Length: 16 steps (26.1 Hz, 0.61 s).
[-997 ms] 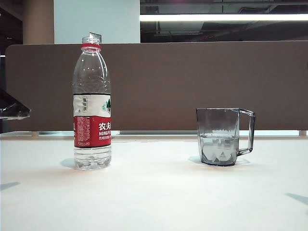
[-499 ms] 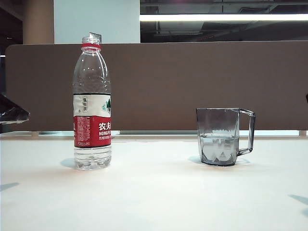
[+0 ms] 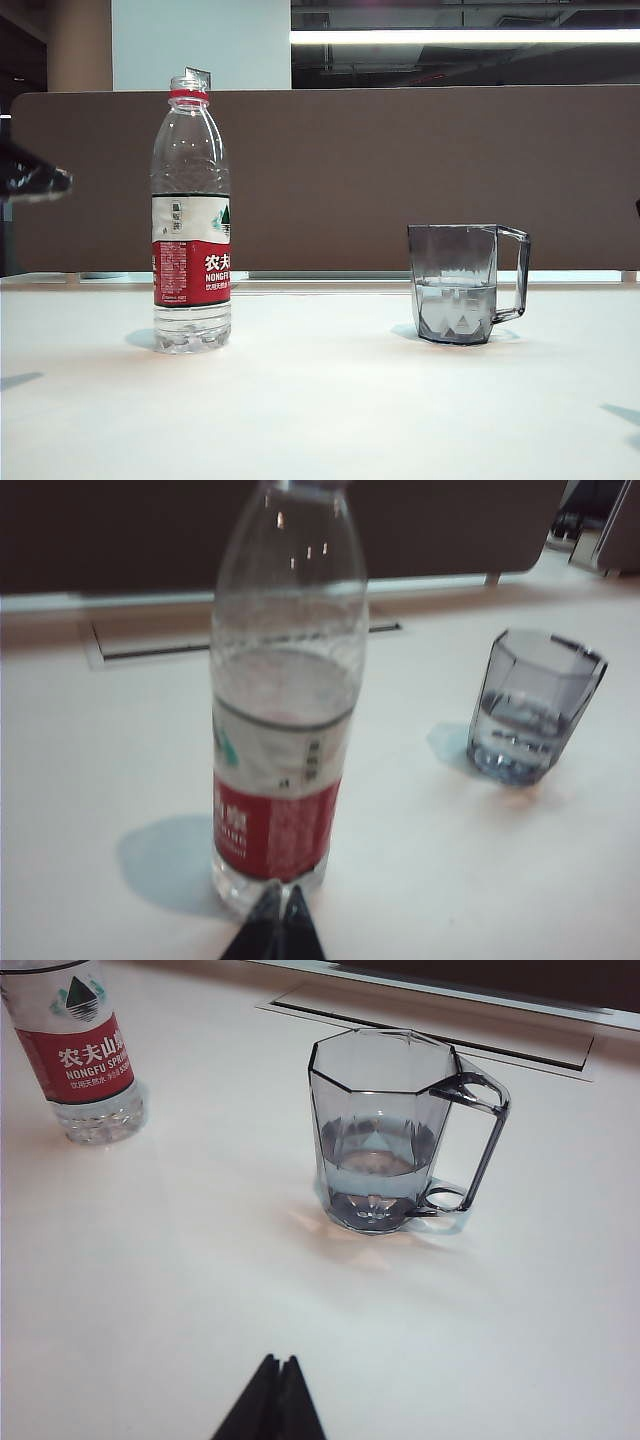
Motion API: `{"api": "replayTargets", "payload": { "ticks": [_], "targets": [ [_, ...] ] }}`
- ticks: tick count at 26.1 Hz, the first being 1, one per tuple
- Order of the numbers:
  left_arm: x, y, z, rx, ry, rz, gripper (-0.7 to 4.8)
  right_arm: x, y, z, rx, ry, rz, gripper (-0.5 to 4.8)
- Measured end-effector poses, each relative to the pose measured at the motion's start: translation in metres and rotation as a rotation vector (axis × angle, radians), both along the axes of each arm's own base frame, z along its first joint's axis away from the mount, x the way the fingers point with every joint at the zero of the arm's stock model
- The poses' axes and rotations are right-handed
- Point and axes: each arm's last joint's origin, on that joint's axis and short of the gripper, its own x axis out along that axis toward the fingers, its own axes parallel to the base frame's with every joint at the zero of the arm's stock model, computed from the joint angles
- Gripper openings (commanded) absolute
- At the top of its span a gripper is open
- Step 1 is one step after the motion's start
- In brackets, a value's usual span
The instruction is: Pick up the mineral water bottle with the left hand on the table and pour water into the mug until it's half full.
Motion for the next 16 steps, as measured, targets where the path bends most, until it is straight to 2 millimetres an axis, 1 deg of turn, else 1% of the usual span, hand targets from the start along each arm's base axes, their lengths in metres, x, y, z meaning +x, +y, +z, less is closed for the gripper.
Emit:
{"api": "replayTargets", "payload": {
  "ticks": [8,10,16],
  "targets": [
    [-0.003,0.003,0.013,-0.055,-0.115,0.01,-0.05,0.0,0.0,0.0,0.0,0.0,0.0,-0.01],
    [-0.007,0.009,0.021,-0.084,-0.184,0.044,-0.05,0.0,0.0,0.0,0.0,0.0,0.0,-0.01],
    [-0.016,0.028,0.032,-0.113,-0.295,0.17,-0.05,0.0,0.0,0.0,0.0,0.0,0.0,-0.01]
  ]
}}
